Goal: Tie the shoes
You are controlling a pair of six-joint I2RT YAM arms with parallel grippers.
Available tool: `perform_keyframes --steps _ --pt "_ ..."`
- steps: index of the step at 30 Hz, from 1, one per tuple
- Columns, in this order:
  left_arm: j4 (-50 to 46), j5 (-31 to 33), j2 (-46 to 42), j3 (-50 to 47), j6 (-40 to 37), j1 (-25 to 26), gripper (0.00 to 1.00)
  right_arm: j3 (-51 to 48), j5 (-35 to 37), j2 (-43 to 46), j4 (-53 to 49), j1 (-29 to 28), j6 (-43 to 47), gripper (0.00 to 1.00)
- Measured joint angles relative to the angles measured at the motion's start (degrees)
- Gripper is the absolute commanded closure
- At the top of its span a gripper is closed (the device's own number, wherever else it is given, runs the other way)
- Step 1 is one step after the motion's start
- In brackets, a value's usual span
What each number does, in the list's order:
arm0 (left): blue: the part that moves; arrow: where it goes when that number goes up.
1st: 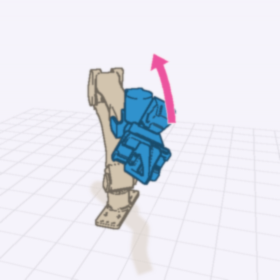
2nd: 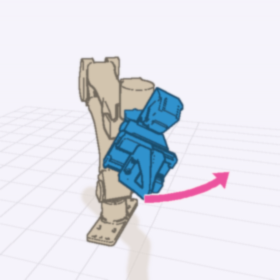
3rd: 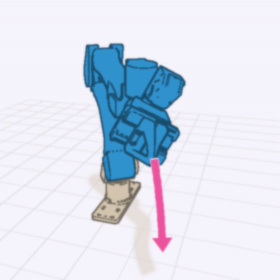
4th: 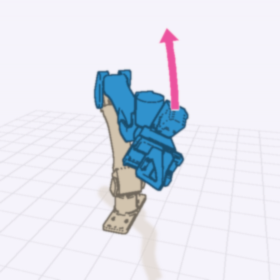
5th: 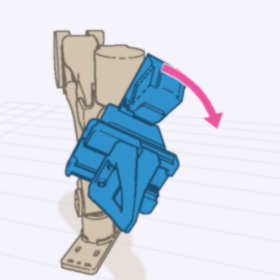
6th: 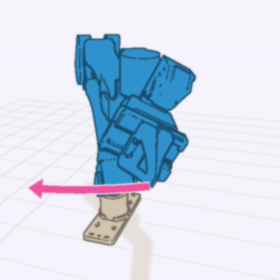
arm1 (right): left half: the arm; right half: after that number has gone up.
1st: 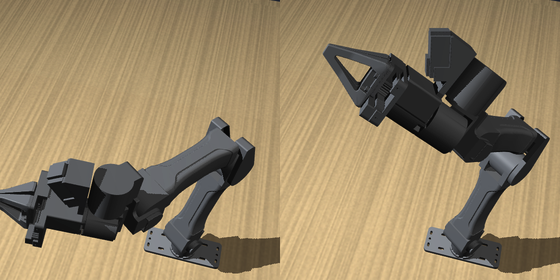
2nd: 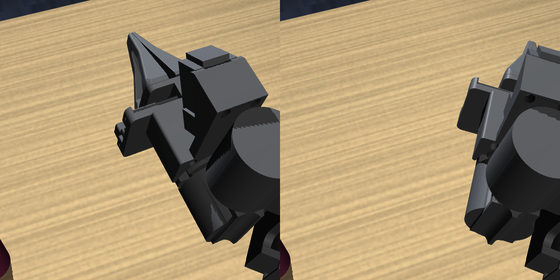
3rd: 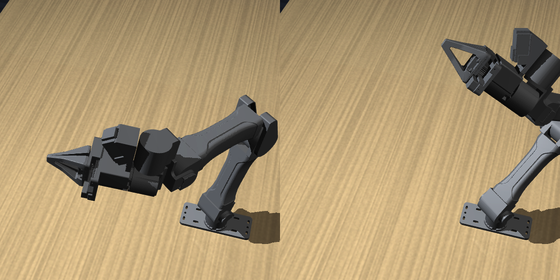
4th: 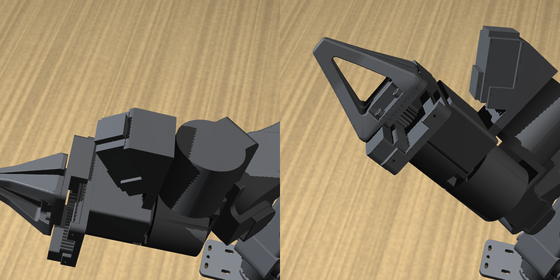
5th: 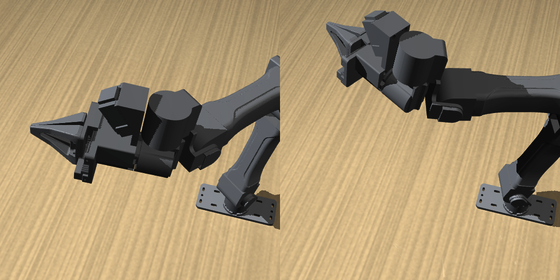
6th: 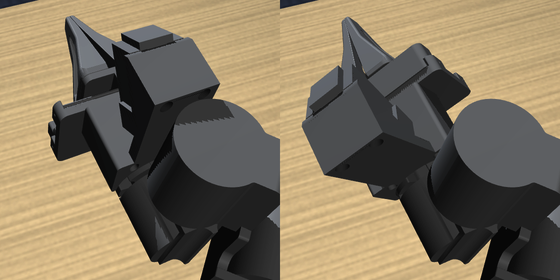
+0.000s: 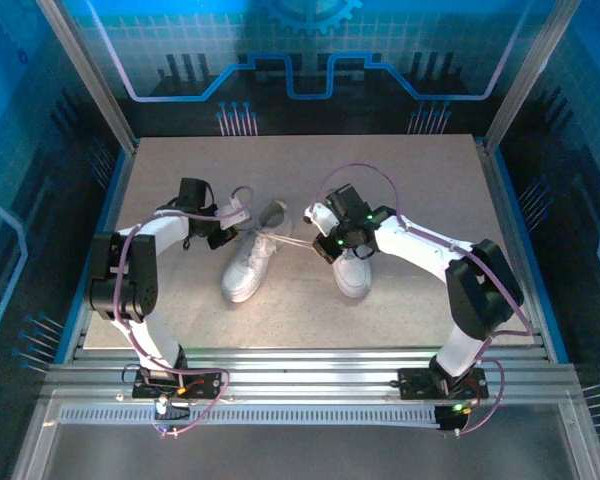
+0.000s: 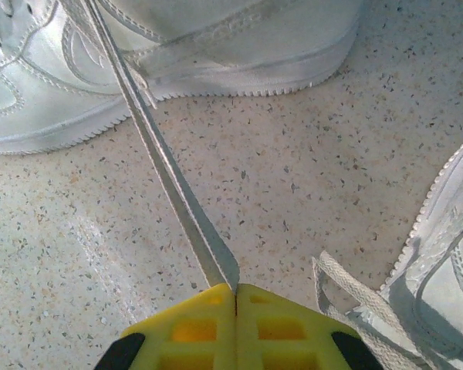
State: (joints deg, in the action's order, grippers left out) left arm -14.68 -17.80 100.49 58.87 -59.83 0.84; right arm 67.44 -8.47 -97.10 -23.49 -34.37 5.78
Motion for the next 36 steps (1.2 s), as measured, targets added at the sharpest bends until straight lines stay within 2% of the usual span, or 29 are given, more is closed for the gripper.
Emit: perform_keyframes --steps 12,13,14,15,16,18,19,22,25,36 --pt "0.66 -0.04 0.72 -0.02 1.68 0.0 1.0 -0.31 -1.11 -0.61 0.15 0.81 0.0 1.0" --pt "0.87 -0.04 0.72 -0.02 2.08 0.0 0.96 -0.17 -1.44 -0.98 0.17 0.98 -0.02 0.98" --pt "1.09 -0.04 0.7 -0.02 2.75 0.0 0.83 0.11 -1.73 -1.51 0.15 1.2 -0.22 0.9" --pt "1.44 -0.02 0.57 -0.11 3.28 0.0 0.74 0.61 -2.27 -2.14 0.17 1.55 -0.37 0.76" --pt "1.73 0.11 0.28 -0.31 4.17 0.0 0.69 1.25 -2.6 -2.8 0.04 1.99 -0.7 0.65" --pt "2.89 0.52 -1.53 -1.49 6.49 -0.35 0.62 3.21 -3.61 -4.52 -0.57 3.48 -1.03 0.54" --pt "3.3 0.61 -2.75 -2.16 7.41 -0.5 0.6 4.57 -4.52 -5.38 -1.22 4.17 -1.38 0.52" --pt "3.32 1.11 -8.2 -3.69 11.39 -0.74 0.58 9.49 -5.7 -8.07 -2.51 4.9 -1.95 0.51" --pt "2.47 1.57 -13.0 -3.67 17.16 -0.68 0.61 13.29 -6.01 -10.67 -2.21 4.94 -2.4 0.51" --pt "-6.69 3.91 -20.41 -8.2 49.57 1.86 0.64 24.94 -9.16 -23.41 -1.01 4.46 -4.28 0.57"
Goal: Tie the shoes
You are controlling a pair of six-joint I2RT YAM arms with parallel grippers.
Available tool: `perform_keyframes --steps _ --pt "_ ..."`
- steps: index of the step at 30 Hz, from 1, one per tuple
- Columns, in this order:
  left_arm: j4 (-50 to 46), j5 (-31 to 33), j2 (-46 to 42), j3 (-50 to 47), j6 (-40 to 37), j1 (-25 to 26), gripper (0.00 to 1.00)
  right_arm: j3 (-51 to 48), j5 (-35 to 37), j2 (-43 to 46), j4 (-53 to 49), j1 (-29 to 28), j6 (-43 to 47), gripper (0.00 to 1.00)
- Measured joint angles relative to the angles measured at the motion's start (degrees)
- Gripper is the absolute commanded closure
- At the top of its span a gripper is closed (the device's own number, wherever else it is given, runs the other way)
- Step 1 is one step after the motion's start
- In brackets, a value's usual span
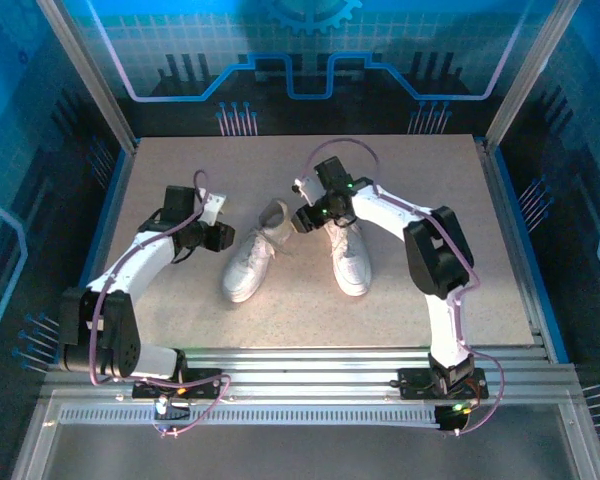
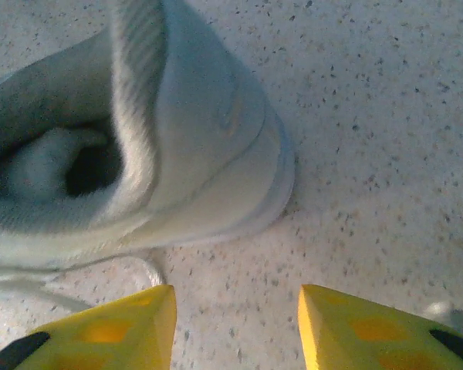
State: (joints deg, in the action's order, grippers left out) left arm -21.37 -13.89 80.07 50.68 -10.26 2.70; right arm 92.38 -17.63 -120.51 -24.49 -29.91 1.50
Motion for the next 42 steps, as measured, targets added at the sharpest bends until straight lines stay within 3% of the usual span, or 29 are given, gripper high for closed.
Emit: perform_keyframes --steps 8,14,26,33,42 --pt "-1.03 0.22 -0.44 -6.12 14.08 6.01 0.67 8.37 -0.83 -6.08 -0.66 -0.98 1.29 0.57" --pt "-0.92 0.09 -1.66 -6.19 18.4 9.94 0.66 8.76 -0.7 -5.7 -1.16 -2.25 1.97 0.54" --pt "-4.35 1.14 -6.78 -0.5 19.5 6.69 0.61 -8.76 1.09 12.74 4.9 -4.92 3.54 0.59" --pt "-4.26 -0.76 -6.71 1.18 21.24 4.55 0.6 -9.9 2.25 10.1 8.5 -11.1 7.91 0.6" --pt "-3.41 -2.97 -4.55 2.43 23.89 4.09 0.6 -6.36 5.38 5.81 8.17 -12.74 12.63 0.7"
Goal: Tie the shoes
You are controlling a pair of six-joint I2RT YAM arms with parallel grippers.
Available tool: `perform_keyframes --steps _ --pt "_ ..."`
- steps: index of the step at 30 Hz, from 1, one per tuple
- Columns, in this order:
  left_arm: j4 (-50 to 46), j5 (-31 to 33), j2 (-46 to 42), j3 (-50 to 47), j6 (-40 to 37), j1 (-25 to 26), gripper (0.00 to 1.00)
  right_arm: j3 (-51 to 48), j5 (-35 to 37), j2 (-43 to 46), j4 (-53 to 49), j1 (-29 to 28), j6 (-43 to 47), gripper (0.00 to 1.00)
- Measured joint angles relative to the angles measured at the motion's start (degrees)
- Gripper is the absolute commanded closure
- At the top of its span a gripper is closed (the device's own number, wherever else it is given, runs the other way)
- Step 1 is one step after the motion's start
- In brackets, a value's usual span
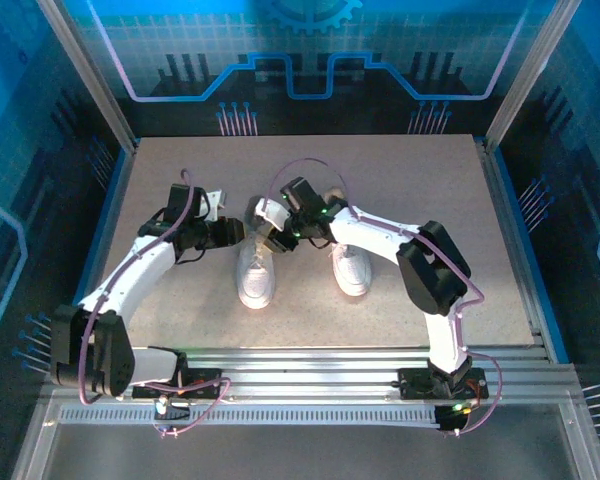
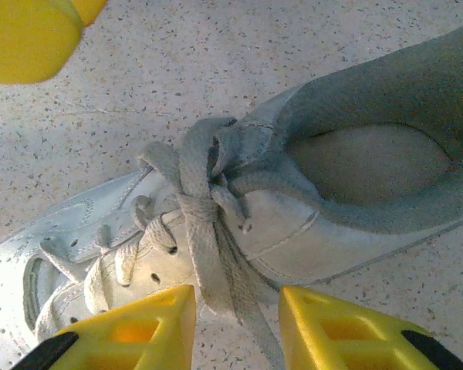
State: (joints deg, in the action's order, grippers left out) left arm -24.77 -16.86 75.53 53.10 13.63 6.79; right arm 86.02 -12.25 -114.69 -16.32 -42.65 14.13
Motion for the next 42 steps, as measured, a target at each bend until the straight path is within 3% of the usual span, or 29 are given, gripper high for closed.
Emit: perform_keyframes --steps 3,6,9,42 --pt "0.28 -0.55 0.98 0.31 0.04 0.0 0.6 0.42 0.85 -0.42 -0.37 -0.5 0.85 0.74" --pt "0.7 -0.94 2.03 0.74 0.26 0.0 0.6 0.46 1.88 -0.46 -0.44 -1.25 2.12 0.88" --pt "1.16 -1.05 3.1 1.2 0.72 0.0 0.59 0.22 3.15 -0.42 0.09 -1.88 2.6 0.94" --pt "0.85 -1.14 12.61 10.67 1.27 0.94 0.58 -5.79 3.63 6.01 -0.81 -0.02 1.75 0.96"
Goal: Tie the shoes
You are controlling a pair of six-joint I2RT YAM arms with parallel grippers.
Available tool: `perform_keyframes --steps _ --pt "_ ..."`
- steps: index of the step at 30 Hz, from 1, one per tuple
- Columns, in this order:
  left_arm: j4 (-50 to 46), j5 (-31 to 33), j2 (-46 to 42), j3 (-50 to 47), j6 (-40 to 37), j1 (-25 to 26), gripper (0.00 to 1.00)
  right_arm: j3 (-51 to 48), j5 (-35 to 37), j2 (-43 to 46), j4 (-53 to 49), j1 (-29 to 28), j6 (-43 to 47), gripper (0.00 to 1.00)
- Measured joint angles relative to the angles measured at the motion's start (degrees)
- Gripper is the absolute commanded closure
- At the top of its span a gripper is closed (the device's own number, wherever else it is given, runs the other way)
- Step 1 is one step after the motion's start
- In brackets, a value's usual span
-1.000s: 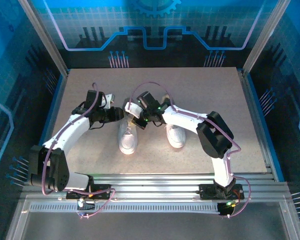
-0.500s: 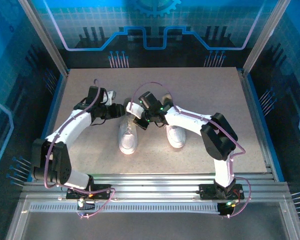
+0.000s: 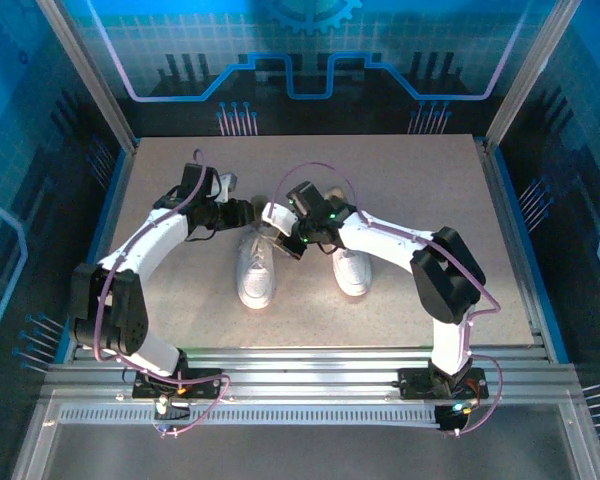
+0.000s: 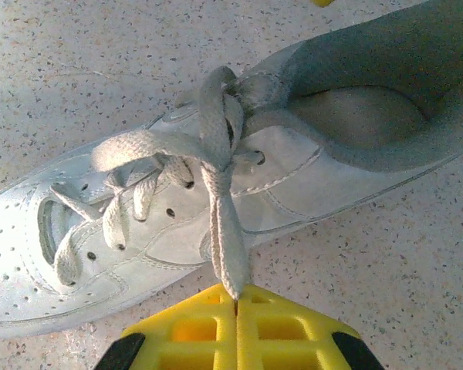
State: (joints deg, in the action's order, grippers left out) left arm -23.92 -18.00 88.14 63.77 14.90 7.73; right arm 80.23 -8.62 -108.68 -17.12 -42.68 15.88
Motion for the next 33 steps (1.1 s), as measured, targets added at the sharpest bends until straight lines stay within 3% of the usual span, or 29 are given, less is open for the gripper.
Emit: perform_keyframes --steps 3,11,15,21,22,23,29,33 --pt "-0.17 0.17 0.0 0.26 0.0 0.0 0.57 0.0 -0.66 0.0 -0.15 0.07 -0.24 0.91" --pt "-1.73 1.64 -0.28 1.22 -1.77 -0.13 0.54 -0.28 -0.79 0.33 -0.83 0.28 -1.6 0.5" --pt "-2.51 2.6 -3.06 1.27 -4.35 -2.08 0.48 -4.76 -0.24 5.4 0.04 2.1 -3.37 0.41" --pt "0.79 4.31 -12.83 -1.81 -8.28 -8.92 0.33 -14.95 4.13 21.29 3.43 9.84 -5.66 0.26" --pt "2.14 4.33 -14.78 -3.43 -8.66 -10.23 0.21 -16.96 5.7 24.22 4.46 11.08 -5.73 0.21" --pt "3.74 4.5 -16.48 -5.22 -8.96 -11.41 0.01 -19.26 7.52 27.28 5.7 12.35 -5.75 0.18" --pt "12.04 9.73 -20.5 -16.06 -10.01 -13.79 0.01 -31.43 16.31 37.75 12.37 19.89 -6.36 0.01" --pt "18.84 12.5 -20.7 -23.3 -13.33 -13.79 0.0 -40.13 21.38 39.95 18.36 26.95 -7.43 0.0"
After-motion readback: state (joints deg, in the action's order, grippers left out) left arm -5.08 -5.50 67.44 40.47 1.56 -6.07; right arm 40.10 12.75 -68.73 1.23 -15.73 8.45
